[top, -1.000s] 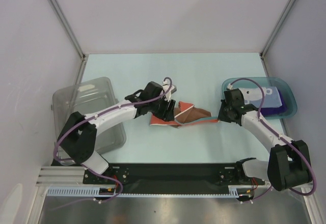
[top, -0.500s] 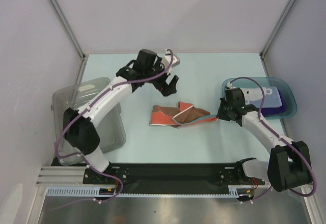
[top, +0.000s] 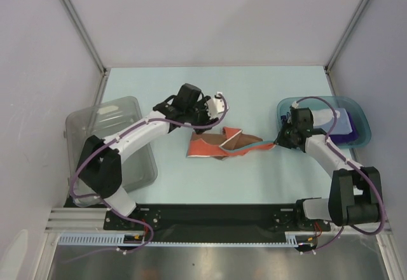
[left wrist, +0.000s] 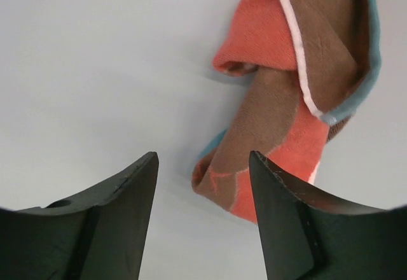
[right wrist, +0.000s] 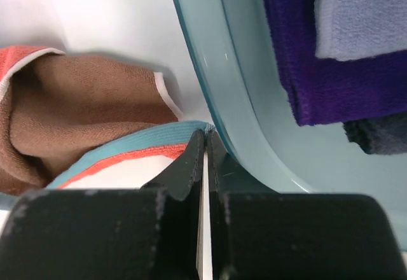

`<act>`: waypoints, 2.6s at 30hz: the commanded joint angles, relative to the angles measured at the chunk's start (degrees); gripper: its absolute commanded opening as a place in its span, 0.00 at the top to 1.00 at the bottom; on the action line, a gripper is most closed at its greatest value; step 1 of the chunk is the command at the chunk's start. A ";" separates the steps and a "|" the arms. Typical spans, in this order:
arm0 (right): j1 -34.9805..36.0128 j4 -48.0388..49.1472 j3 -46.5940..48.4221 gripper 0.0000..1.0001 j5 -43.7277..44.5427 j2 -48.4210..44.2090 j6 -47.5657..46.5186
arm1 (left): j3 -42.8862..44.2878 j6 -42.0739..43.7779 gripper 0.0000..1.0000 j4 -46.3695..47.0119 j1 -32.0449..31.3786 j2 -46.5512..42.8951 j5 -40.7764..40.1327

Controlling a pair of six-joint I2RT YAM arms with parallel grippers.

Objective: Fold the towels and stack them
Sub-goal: Flatten out the crumpled towel

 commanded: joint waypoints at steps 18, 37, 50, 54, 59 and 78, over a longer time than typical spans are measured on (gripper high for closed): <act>-2.24 5.92 2.01 1.00 -4.27 4.69 -0.23 | -10.98 24.80 0.43 10.67 -6.75 0.81 16.70; -2.68 4.69 2.63 1.00 -4.36 3.55 -0.67 | -10.97 25.51 0.61 10.75 -8.60 5.74 10.29; -2.68 4.69 2.10 1.00 -4.19 3.46 -0.32 | -10.54 25.60 0.72 9.44 -7.28 5.30 8.26; -2.59 5.04 1.93 1.00 -4.01 3.20 -0.14 | -9.40 25.77 0.90 7.95 -6.84 5.30 8.62; -2.59 6.89 3.15 1.00 -4.37 -0.74 0.03 | -4.22 25.34 1.00 1.99 -6.23 3.28 7.48; 16.31 10.40 25.57 1.00 -4.17 -38.62 -9.65 | 23.04 5.48 1.00 -19.92 -17.90 -29.57 -12.76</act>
